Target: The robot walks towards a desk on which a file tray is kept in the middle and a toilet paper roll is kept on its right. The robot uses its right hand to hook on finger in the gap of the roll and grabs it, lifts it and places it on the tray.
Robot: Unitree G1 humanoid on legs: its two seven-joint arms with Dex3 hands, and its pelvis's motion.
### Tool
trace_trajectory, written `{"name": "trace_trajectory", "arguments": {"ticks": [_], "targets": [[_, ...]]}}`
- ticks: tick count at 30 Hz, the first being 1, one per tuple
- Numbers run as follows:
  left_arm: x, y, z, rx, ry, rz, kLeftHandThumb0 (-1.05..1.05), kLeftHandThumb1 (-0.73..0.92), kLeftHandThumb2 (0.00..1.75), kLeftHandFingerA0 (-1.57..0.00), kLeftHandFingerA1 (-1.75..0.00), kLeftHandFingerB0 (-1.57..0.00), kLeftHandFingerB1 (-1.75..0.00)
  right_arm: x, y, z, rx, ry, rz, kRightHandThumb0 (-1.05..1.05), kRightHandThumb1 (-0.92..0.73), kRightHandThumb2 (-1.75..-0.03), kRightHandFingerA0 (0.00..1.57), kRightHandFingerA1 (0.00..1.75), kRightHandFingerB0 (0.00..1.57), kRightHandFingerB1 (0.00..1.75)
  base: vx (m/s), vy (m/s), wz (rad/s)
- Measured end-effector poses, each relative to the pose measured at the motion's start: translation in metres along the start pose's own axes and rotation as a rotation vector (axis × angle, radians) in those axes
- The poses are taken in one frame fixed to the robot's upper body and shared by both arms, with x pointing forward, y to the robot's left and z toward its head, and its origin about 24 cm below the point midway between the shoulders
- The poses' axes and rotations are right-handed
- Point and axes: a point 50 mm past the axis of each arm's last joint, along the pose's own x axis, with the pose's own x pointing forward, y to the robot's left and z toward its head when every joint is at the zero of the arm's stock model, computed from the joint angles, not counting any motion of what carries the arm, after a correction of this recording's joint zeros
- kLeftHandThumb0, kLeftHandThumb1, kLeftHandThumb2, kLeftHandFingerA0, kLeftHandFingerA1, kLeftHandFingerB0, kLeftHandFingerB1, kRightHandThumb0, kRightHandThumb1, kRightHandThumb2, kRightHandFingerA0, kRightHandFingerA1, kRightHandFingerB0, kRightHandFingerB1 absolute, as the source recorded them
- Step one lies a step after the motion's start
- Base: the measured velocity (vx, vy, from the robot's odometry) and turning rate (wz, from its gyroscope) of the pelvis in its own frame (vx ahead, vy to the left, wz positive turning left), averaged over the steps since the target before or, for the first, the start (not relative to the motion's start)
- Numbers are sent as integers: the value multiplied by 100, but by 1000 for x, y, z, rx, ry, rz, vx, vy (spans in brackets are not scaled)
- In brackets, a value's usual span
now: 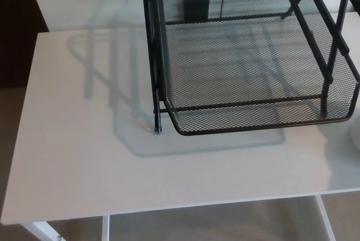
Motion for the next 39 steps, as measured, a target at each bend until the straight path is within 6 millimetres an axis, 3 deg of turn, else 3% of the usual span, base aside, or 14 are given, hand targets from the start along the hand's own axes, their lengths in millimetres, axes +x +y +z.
{"name": "trace_trajectory", "arguments": {"ticks": [1, 3, 5, 6, 10, 14, 16, 18, 22, 24, 26, 36, 37, 39], "targets": [[0, 0, 0, 2, 1, 0, -87, 92, 76, -41, -65, -15, -56, 2, 2, 2, -8, -3, -9, -41, -62, -59, 77, 61, 35, 32, 0, 0, 0], [0, -1, 0, 4, 1, -1, -90, 92, 74, -41, -64, -18, -56, 6, 6, 6, -21, -8, -17, -40, -61, -59, 82, 71, 37, 33, 0, 0, 0], [0, -1, 0, 6, 0, -2, -86, 92, 76, -43, -64, -16, -54, 9, 8, 9, -33, -13, -28, -39, -62, -59, 92, 86, 39, 33, 0, 0, 0], [0, -1, 0, 8, 0, -2, -87, 77, 114, -42, -68, -16, -58, 12, 9, 11, -46, -13, -36, -35, -61, -58, 94, 97, 41, 35, 0, 0, 0], [1, -2, 2, 13, -7, -4, -86, 77, 114, -42, -68, -17, -59, 18, 12, 14, -93, -10, -81, -12, -72, -60, 70, 154, 83, 52, 0, 0, 0], [2, -3, 5, 20, -13, -9, -86, 76, 114, -42, -68, -17, -60, 23, 13, 15, -144, 3, -126, -16, -65, -60, 76, 154, 95, 58, 0, 0, 0], [2, -4, 5, 24, -15, -11, -82, 75, 114, -43, -68, -17, -59, 25, 13, 14, -171, 9, -155, -12, -69, -68, 88, 135, 96, 78, 0, 0, 0], [2, -5, 6, 28, -15, -14, -84, 77, 114, -43, -68, -20, -59, 26, 14, 12, -193, 18, -181, -11, -74, -64, 81, 161, 78, 124, 0, 0, 0], [3, -6, 6, 38, -11, -17, -84, 77, 114, -44, -68, -21, -59, 28, 18, 8, -238, 30, -244, -17, -71, -57, 75, 166, 73, 119, 0, 0, 0], [3, -7, 6, 40, -10, -16, -86, 76, 114, -43, -68, -20, -60, 29, 19, 6, -248, 27, -272, -28, -53, -84, 105, 136, 76, 109, 0, 0, 0], [4, -7, 5, 42, -7, -17, -86, 77, 114, -43, -68, -20, -59, 29, 22, 3, -256, 19, -301, -19, -74, -58, 70, 171, 67, 131, 0, 0, 0], [4, -9, 4, 60, 3, -18, -85, 77, 115, -44, -67, -20, -59, 21, 27, -1, -227, -29, -405, -13, -78, -65, 74, 166, 69, 131, 0, 0, 0], [4, -9, 4, 61, 4, -18, -84, 92, 76, -45, -63, -20, -54, 20, 27, -2, -222, -33, -408, -12, -76, -66, 76, 168, 72, 129, 0, 0, 0], [5, -9, 5, 61, 3, -18, -84, 77, 115, -43, -67, -20, -58, 18, 27, -2, -212, -42, -414, -13, -78, -63, 73, 171, 68, 133, 0, 0, 0]]}}
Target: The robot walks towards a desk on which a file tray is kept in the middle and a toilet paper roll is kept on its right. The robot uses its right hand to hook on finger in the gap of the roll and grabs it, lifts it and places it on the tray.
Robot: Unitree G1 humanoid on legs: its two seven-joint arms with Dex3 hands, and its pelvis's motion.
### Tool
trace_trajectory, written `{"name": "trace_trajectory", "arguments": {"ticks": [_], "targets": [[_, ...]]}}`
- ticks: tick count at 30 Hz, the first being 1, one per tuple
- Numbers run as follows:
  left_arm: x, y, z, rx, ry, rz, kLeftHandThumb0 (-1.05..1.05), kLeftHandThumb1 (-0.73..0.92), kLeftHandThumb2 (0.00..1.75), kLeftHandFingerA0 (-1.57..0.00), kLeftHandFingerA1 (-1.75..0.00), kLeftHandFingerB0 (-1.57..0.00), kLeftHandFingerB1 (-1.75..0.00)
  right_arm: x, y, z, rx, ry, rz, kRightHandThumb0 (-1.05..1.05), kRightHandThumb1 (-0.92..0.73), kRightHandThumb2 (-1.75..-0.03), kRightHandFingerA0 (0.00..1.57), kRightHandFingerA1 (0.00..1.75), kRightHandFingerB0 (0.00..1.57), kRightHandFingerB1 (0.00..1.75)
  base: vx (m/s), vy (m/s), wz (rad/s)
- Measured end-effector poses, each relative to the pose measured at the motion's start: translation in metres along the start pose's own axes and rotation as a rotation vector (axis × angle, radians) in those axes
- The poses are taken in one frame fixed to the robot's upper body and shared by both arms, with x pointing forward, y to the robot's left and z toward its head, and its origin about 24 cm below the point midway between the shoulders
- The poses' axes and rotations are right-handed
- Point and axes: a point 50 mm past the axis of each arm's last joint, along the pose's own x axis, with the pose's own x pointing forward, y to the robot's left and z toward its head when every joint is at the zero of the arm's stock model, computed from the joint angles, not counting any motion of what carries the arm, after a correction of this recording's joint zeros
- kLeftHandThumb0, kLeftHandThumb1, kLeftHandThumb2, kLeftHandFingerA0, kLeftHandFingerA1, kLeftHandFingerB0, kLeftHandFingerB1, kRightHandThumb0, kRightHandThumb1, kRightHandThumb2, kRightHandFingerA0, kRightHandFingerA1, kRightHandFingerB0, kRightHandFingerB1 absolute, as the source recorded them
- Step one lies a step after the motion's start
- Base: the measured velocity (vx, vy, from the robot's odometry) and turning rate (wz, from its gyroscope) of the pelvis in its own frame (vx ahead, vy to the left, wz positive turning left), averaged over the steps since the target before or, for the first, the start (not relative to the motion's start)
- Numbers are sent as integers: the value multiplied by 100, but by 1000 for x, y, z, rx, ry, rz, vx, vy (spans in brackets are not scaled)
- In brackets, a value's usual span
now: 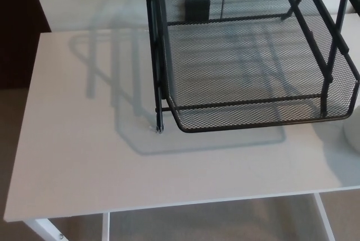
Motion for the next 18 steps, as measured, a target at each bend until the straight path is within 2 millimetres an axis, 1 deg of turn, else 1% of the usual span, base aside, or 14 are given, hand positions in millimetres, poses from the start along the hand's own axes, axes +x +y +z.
{"name": "trace_trajectory", "arguments": {"ticks": [1, 2, 3, 4, 5, 6, 8, 11, 12, 13, 14, 15, 16, 18], "targets": [[0, 0, 0, 1, 1, 0, -85, 92, 76, -45, -62, -20, -53, -1, -1, -1, 10, -1, -2, -15, -78, -62, 72, 168, 69, 127, 0, 0, 0], [0, 0, 0, 3, 2, -1, -85, 92, 76, -45, -62, -20, -53, -2, -3, -1, 22, -3, -3, -15, -78, -62, 72, 168, 69, 127, 0, 0, 0], [0, 0, -1, 3, 5, -1, -87, 77, 115, -43, -67, -20, -59, -2, -6, -2, 36, -5, -3, -15, -80, -64, 74, 162, 72, 119, 0, 0, 0], [0, 0, -2, 2, 7, 0, -87, 77, 115, -44, -68, -21, -60, -2, -9, -2, 45, -5, -3, -15, -77, -64, 76, 161, 74, 116, 0, 0, 0], [0, 0, -2, 1, 9, 1, -88, 77, 115, -44, -68, -20, -60, -2, -11, -2, 52, -5, -5, -16, -75, -65, 79, 162, 73, 121, 0, 0, 0], [0, 0, -3, -1, 12, 2, -89, 77, 115, -44, -67, -20, -59, -2, -17, -3, 67, -5, -15, -14, -74, -65, 80, 158, 78, 107, 0, 0, 0], [0, 0, -4, -2, 15, 3, -86, 77, 115, -46, -67, -21, -58, -2, -31, -7, 93, 3, -44, -15, -74, -62, 74, 158, 75, 113, 0, 0, 0], [-1, 1, -5, -3, 20, 5, -85, 76, 114, -44, -67, -20, -58, -2, -53, -14, 136, 17, -97, -13, -72, -61, 76, 156, 75, 116, 0, 0, 0], [-1, 1, -6, -3, 21, 5, -84, 77, 114, -43, -67, -19, -58, -3, -59, -16, 150, 21, -113, -8, -73, -65, 81, 147, 78, 111, 0, 0, 0], [-2, 1, -6, -3, 22, 6, -85, 76, 114, -43, -67, -20, -59, -3, -65, -18, 162, 23, -128, -11, -73, -70, 83, 146, 80, 112, 0, 0, 0], [-2, 1, -6, -3, 23, 6, -86, 76, 114, -44, -67, -20, -59, -3, -70, -21, 173, 27, -140, -15, -69, -71, 86, 142, 83, 112, 0, 0, 0], [-2, 1, -6, -3, 23, 6, -86, 76, 114, -44, -67, -20, -59, -3, -74, -23, 186, 30, -152, -16, -69, -72, 88, 140, 83, 110, 0, 0, 0], [-2, 1, -6, -3, 23, 6, -86, 76, 114, -44, -67, -20, -58, -4, -80, -25, 202, 32, -170, -23, -71, -67, 83, 144, 79, 115, 0, 0, 0], [-2, 2, -6, -3, 24, 6, -87, 77, 115, -45, -68, -20, -59, -2, -90, -32, 236, 33, -198, -28, -73, -63, 82, 146, 78, 113, 0, 0, 0]]}}
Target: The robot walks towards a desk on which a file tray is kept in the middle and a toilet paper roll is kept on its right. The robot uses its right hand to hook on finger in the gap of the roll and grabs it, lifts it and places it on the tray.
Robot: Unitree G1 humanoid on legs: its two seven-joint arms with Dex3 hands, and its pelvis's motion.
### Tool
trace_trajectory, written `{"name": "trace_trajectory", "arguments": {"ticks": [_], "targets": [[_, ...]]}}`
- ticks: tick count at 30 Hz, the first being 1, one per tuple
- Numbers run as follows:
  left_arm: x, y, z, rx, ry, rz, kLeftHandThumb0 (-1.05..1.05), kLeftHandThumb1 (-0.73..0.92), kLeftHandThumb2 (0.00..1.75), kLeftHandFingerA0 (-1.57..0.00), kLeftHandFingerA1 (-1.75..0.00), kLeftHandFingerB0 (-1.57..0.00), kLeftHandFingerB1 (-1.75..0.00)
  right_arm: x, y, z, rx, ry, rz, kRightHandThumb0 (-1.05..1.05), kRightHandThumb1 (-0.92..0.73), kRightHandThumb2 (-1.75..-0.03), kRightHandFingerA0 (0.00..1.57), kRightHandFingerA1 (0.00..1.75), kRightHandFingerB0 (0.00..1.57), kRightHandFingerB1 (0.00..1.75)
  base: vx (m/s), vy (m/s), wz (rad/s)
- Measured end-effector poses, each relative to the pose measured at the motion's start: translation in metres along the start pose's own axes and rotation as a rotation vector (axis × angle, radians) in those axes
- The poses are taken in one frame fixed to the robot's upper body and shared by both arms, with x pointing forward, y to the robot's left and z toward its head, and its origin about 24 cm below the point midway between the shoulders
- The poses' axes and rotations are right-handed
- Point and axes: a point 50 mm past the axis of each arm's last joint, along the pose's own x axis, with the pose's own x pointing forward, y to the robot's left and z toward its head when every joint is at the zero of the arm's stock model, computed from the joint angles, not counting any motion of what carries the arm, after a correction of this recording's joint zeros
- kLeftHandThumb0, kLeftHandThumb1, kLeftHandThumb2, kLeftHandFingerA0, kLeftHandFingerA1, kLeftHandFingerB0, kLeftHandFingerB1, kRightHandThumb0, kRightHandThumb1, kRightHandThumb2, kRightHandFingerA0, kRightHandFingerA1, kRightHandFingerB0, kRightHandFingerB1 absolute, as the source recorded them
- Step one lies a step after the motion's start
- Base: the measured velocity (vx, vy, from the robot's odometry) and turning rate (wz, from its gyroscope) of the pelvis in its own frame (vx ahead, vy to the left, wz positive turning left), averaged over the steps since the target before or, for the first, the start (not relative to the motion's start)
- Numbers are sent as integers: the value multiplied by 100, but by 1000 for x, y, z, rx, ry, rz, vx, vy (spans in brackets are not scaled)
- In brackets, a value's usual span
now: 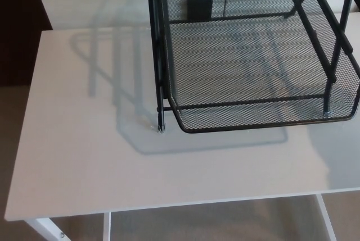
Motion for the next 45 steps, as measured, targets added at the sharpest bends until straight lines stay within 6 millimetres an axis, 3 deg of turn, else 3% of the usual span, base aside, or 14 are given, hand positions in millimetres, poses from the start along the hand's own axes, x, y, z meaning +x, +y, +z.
{"name": "trace_trajectory", "arguments": {"ticks": [5, 6, 11, 12, 13, 19, 22, 23, 24, 28, 35, 37, 44, 45], "targets": [[-1, 1, -1, 1, 5, 2, -89, 76, 115, -47, -69, -22, -60, 13, -44, 9, 39, -44, -115, -13, -72, -60, 84, 163, 80, 99, 0, 0, 0], [-1, 1, -1, 0, 5, 2, -90, 76, 115, -47, -68, -22, -60, 15, -55, 14, 39, -64, -151, -17, -73, -60, 79, 169, 71, 135, 0, 0, 0], [-1, 1, -3, 1, 9, 2, -88, 76, 115, -44, -68, -22, -60, 25, -103, 41, 34, -155, -292, -16, -69, -69, 82, 168, 74, 141, 0, 0, 0], [-2, 2, -3, 3, 10, 3, -87, 92, 74, -46, -63, -21, -53, 27, -111, 47, 36, -174, -314, -16, -64, -83, 90, 165, 76, 137, 0, 0, 0], [-2, 2, -4, 3, 11, 3, -89, 77, 115, -45, -67, -21, -58, 28, -116, 51, 37, -187, -327, -19, -62, -94, 94, 159, 86, 129, 0, 0, 0], [-3, 3, -5, 7, 13, 5, -88, 75, 115, -45, -68, -22, -60, 26, -148, 101, 89, -359, -395, -20, -58, -107, 87, 163, 78, 131, 0, 0, 0], [-3, 3, -6, 9, 13, 5, -88, 92, 74, -48, -66, -23, -57, 27, -139, 120, 108, -423, -339, -25, -60, -101, 92, 159, 83, 130, 0, 0, 0], [-3, 3, -5, 9, 13, 5, -88, 92, 74, -48, -66, -23, -57, 28, -134, 127, 108, -445, -308, -32, -58, -63, 106, 120, 110, 80, 0, 0, 0], [-2, 3, -5, 9, 11, 4, -87, 92, 73, -49, -65, -22, -55, 28, -129, 133, 107, -462, -278, -25, -68, -78, 87, 166, 85, 112, 0, 0, 0], [-2, 2, -4, 8, 9, 4, -86, 75, 114, -47, -68, -23, -60, 31, -104, 155, 57, -510, -138, -26, -72, -67, 82, 170, 78, 132, 0, 0, 0], [-2, 2, -4, 10, 11, 3, -91, 92, 71, -46, -63, -25, -54, 39, -55, 182, -27, -535, 113, -22, -63, -73, 85, 172, 80, 139, 0, 0, 0], [-2, 2, -5, 7, 13, 3, -93, 92, 72, -48, -64, -27, -56, 41, -44, 184, -57, -530, 163, -19, -63, -77, 107, 166, 79, 132, 0, 0, 0], [-2, 1, -6, 11, 19, 1, -88, 92, 71, -47, -64, -24, -55, 51, -7, 186, -170, -484, 293, -29, -67, -65, 83, 175, 69, 155, 0, 0, 0], [-2, 1, -6, 11, 20, 1, -87, 73, 113, -46, -68, -25, -60, 52, -2, 186, -183, -477, 305, -44, -49, -89, 113, 137, 81, 116, 0, 0, 0]]}}
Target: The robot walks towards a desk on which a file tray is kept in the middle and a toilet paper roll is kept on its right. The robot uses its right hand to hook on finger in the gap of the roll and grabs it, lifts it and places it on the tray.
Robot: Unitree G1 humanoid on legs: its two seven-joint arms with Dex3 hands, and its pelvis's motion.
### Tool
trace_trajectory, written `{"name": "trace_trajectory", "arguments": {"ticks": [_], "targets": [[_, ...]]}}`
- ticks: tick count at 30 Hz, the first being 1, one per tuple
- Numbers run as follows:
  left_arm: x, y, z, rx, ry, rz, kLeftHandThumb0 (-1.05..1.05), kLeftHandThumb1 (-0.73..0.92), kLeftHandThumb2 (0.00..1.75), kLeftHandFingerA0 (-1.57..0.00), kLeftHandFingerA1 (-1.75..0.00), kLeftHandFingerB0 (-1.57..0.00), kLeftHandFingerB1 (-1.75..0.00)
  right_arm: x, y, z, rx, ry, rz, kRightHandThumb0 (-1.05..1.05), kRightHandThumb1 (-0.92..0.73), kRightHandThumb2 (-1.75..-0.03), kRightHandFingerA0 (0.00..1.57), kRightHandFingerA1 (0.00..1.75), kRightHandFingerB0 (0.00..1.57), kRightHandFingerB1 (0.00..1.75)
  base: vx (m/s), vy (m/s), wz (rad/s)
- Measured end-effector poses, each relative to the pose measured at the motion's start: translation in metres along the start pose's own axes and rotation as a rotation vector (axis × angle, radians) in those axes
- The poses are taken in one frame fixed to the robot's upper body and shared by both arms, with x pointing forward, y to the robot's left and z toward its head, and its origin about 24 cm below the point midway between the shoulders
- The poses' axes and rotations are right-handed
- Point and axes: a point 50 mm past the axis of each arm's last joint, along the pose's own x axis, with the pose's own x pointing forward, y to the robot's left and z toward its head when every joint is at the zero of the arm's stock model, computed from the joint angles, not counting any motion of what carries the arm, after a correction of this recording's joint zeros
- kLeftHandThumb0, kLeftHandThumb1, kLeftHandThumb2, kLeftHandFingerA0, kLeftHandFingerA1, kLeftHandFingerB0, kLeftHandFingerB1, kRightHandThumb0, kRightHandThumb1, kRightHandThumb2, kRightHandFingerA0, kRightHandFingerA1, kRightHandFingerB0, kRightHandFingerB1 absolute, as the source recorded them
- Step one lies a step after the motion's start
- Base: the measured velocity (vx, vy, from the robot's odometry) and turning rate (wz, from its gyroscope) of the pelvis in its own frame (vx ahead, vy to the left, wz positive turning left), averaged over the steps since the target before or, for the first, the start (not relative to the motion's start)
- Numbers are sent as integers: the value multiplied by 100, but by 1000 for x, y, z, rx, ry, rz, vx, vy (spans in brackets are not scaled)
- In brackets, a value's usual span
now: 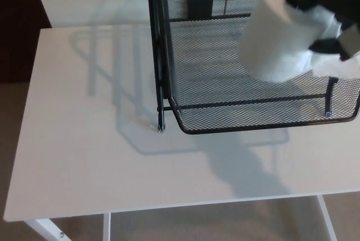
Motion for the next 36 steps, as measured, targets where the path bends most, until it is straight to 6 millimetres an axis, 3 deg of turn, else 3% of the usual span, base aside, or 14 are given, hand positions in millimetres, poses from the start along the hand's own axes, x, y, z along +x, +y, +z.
{"name": "trace_trajectory", "arguments": {"ticks": [2, 3, 5, 11, 16, 17, 19, 20, 24, 25, 27, 28, 33, 36], "targets": [[0, 0, 0, 0, 0, 0, -87, 73, 113, -46, -69, -24, -60, 4, 6, 0, -16, 9, 23, -41, -48, -90, 112, 134, 81, 110, 0, 0, 0], [0, 0, 0, 0, 1, 0, -88, 92, 71, -48, -64, -25, -55, 6, 8, 2, -24, 7, 26, -36, -63, -58, 84, 175, 80, 104, 0, 0, 0], [0, -1, 0, 1, 1, -2, -87, 73, 113, -46, -68, -25, -60, 8, 8, 5, -50, -1, 17, -39, -61, -60, 81, 170, 83, 80, 0, 0, 0], [1, -1, 0, 3, 2, -4, -88, 75, 114, -47, -69, -23, -60, 12, 8, 13, -131, -24, -12, -25, -63, -79, 84, 173, 78, 145, 0, 0, 0], [1, -2, 0, 14, 7, -9, -93, 92, 70, -47, -65, -25, -55, 13, 6, 16, -139, -37, -6, -29, -68, -65, 73, 151, 75, 53, 0, 0, 0], [1, -2, 0, 14, 7, -9, -93, 92, 71, -46, -65, -25, -55, 13, 5, 16, -136, -38, 0, -40, -64, -59, 80, 109, 53, 39, 0, 0, 0], [1, -2, 0, 14, 7, -9, -93, 92, 71, -47, -66, -28, -56, 13, 4, 17, -130, -38, 15, -50, -49, -84, 73, 81, 36, 49, 0, 0, 0], [1, -2, 0, 14, 7, -9, -89, 72, 113, -45, -68, -26, -60, 14, 3, 17, -127, -36, 28, -59, -47, -81, 48, 62, 25, 45, 0, 0, 0], [1, -2, -1, 14, 7, -9, -88, 72, 113, -41, -67, -24, -60, 14, 0, 17, -120, -31, 71, -61, -44, -81, 30, 59, 17, 43, 0, 0, 0], [1, -2, -1, 15, 7, -9, -93, 92, 71, -46, -65, -26, -56, 15, -1, 17, -118, -31, 83, -64, -45, -80, 28, 57, 19, 43, 0, 0, 0], [1, -2, -1, 15, 7, -9, -88, 71, 112, -43, -68, -24, -60, 15, -1, 18, -116, -31, 106, -62, -45, -80, 24, 56, 21, 44, 0, 0, 0], [1, -2, -1, 15, 8, -9, -91, 92, 70, -48, -68, -26, -57, 15, -2, 18, -115, -29, 121, -57, -58, -57, 26, 45, 31, 32, 0, 0, 0], [0, -2, -1, 16, 8, -9, -90, 92, 71, -47, -64, -27, -56, 15, -8, 19, -112, -25, 170, -58, -59, -59, 23, 45, 33, 32, 0, 0, 0], [0, -2, -2, 16, 10, -8, -88, 72, 113, -44, -67, -27, -60, 15, -9, 19, -106, -24, 198, -62, -58, -58, 28, 49, 36, 33, 0, 0, 0]]}}
